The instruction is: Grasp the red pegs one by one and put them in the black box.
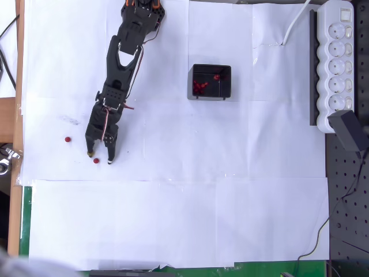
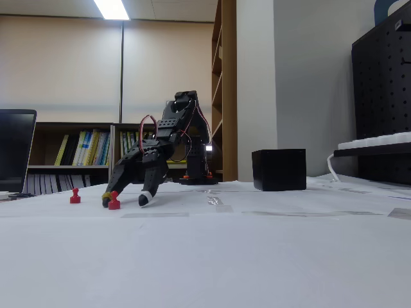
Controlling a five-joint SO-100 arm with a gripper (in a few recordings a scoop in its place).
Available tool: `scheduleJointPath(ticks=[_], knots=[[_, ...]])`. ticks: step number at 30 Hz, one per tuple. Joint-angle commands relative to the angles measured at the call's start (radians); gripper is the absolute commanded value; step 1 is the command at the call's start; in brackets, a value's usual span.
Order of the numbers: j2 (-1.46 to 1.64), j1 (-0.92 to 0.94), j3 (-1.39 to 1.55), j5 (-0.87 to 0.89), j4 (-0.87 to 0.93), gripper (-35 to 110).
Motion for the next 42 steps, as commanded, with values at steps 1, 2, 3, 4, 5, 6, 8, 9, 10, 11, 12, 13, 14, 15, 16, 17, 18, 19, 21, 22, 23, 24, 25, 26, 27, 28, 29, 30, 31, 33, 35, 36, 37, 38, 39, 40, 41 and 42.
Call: scheduleJointPath(ticks=[1,2,3,4,5,6,8,9,10,11,12,13,14,15,16,17,18,19,21,22,23,24,25,26,27,28,29,30,31,33,35,36,37,38,39,40,41,42], knots=[[0.025,0.018,0.02,0.002,-0.014,24],[0.026,0.018,0.02,0.006,-0.014,24],[0.029,0.018,0.021,0.009,-0.015,24],[0.034,0.018,0.026,0.011,-0.017,24],[0.038,0.018,0.031,0.011,-0.017,24],[0.044,0.018,0.037,0.014,-0.017,24],[0.051,0.017,0.044,0.018,-0.015,24],[0.051,0.017,0.046,0.023,-0.015,24],[0.052,0.015,0.046,0.028,-0.015,23],[0.052,0.014,0.046,0.032,-0.015,23],[0.054,0.012,0.046,0.037,-0.015,22],[0.054,0.009,0.046,0.04,-0.015,22],[0.054,0.008,0.046,0.041,-0.015,21],[0.052,0.006,0.046,0.041,-0.015,20],[0.051,0.006,0.046,0.043,-0.015,20],[0.051,0.005,0.046,0.044,-0.015,19],[0.049,0.005,0.046,0.046,-0.015,19],[0.049,0.003,0.044,0.048,-0.015,18],[0.049,0.003,0.043,0.049,-0.015,16],[0.048,0.003,0.043,0.051,-0.017,14],[0.048,0.003,0.044,0.04,-0.017,10],[0.044,0.003,0.046,0.029,-0.017,8],[0.04,0.003,0.044,0.025,-0.015,6],[0.034,0.003,0.041,0.025,-0.011,4],[0.028,0.003,0.04,0.025,-0.006,2],[0.02,0.005,0.034,0.029,-0.002,1],[0.009,0.005,0.025,0.032,0.002,0],[-0.008,0.005,0.015,0.029,0.017,0],[-0.029,0.003,0.006,0.023,0.041,0],[-0.081,0.0,-0.017,0.002,0.092,0],[-0.163,-0.008,-0.025,-0.034,0.207,0],[-0.212,-0.012,-0.018,-0.058,0.295,0],[-0.264,-0.018,-0.005,-0.081,0.407,0],[-0.318,-0.029,0.035,-0.106,0.566,0],[-0.367,-0.043,0.097,-0.141,0.769,0],[-0.411,-0.061,0.166,-0.176,0.962,0],[-0.456,-0.089,0.219,-0.199,1.135,0],[-0.505,-0.121,0.258,-0.219,1.287,0]])
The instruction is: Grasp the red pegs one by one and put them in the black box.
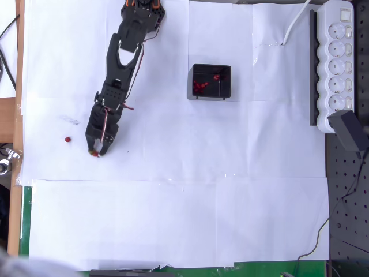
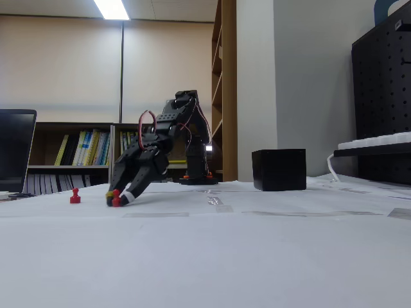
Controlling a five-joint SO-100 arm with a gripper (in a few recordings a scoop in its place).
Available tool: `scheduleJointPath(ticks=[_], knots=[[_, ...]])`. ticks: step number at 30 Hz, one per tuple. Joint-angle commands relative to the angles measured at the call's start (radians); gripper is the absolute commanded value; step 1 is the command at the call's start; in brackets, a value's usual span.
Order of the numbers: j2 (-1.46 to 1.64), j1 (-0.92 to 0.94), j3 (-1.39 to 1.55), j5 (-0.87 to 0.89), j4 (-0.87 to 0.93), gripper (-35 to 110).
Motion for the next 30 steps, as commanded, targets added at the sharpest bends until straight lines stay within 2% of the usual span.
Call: scheduleJointPath(ticks=[1,6,9,15,21,25,30], knots=[[-0.307,-0.112,0.204,-0.103,0.776,0],[-0.457,-0.379,0.371,-0.247,1.163,0],[-0.508,-0.569,0.439,-0.298,1.29,0],[-0.575,-0.894,0.425,-0.388,1.282,0],[-0.546,-1.095,0.31,-0.502,1.181,0],[-0.514,-1.126,0.164,-0.532,1.04,0],[-0.497,-1.065,0.005,-0.522,0.884,0]])
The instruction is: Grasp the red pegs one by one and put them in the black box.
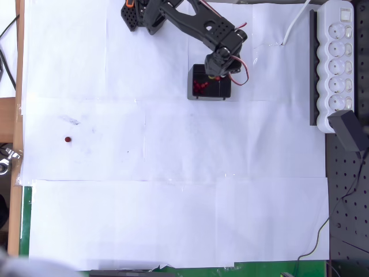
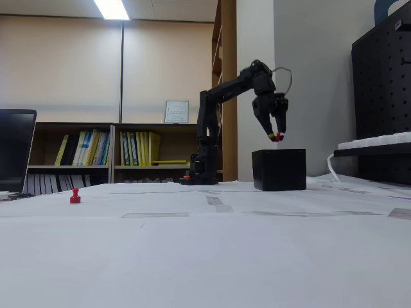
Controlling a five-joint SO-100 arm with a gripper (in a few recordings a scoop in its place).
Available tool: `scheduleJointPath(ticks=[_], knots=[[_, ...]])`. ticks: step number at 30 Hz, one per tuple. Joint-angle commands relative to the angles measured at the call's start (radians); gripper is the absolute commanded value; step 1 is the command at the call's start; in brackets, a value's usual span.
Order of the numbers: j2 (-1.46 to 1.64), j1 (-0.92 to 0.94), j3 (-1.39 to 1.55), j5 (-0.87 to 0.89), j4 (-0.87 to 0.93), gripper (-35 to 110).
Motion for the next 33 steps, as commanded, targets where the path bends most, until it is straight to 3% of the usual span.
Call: scheduleJointPath(ticks=[1,10,19,23,26,28,33], knots=[[-0.005,0.035,-0.044,-0.002,-0.094,0],[0.006,0.074,-0.156,0.064,-0.135,8],[-0.114,0.138,-0.055,-0.008,-0.092,21],[-0.239,0.238,0.072,-0.009,-0.054,22],[-0.308,0.353,0.008,0.08,-0.066,22],[-0.341,0.448,-0.161,0.184,-0.146,22],[-0.376,0.742,-0.552,0.403,-0.541,22]])
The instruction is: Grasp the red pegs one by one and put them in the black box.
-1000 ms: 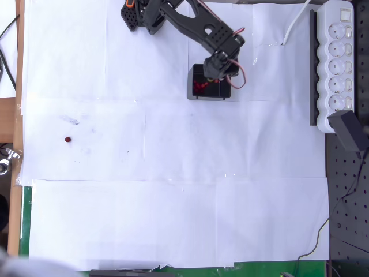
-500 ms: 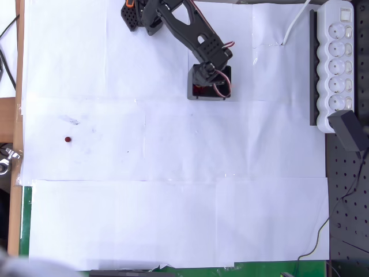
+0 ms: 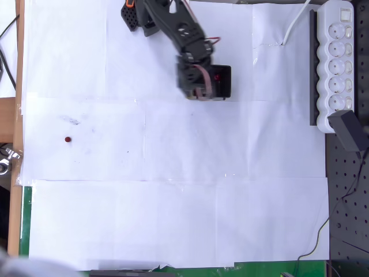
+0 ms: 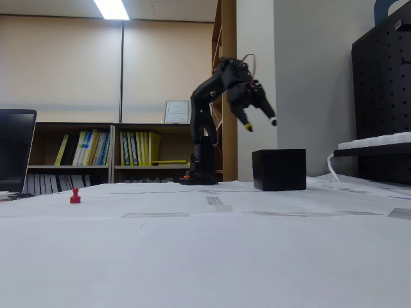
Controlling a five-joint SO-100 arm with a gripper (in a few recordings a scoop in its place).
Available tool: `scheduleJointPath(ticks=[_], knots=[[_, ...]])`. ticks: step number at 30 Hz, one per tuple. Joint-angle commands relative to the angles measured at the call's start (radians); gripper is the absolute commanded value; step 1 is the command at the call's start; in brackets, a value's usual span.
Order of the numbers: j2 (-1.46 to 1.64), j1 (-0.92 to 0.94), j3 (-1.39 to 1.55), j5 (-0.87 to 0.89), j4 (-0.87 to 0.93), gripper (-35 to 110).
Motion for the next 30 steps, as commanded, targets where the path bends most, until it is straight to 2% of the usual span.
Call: scheduleJointPath(ticks=[1,4,10,16,27,30], knots=[[-0.089,0.222,-0.213,0.156,-0.341,22],[-0.078,0.348,-0.387,0.241,-0.626,22],[0.083,0.5,-0.422,0.331,-0.841,22],[0.319,0.604,-0.482,0.368,-1.285,22],[0.637,0.739,-0.295,0.333,-1.486,22],[0.704,0.769,-0.225,0.327,-1.488,22]])
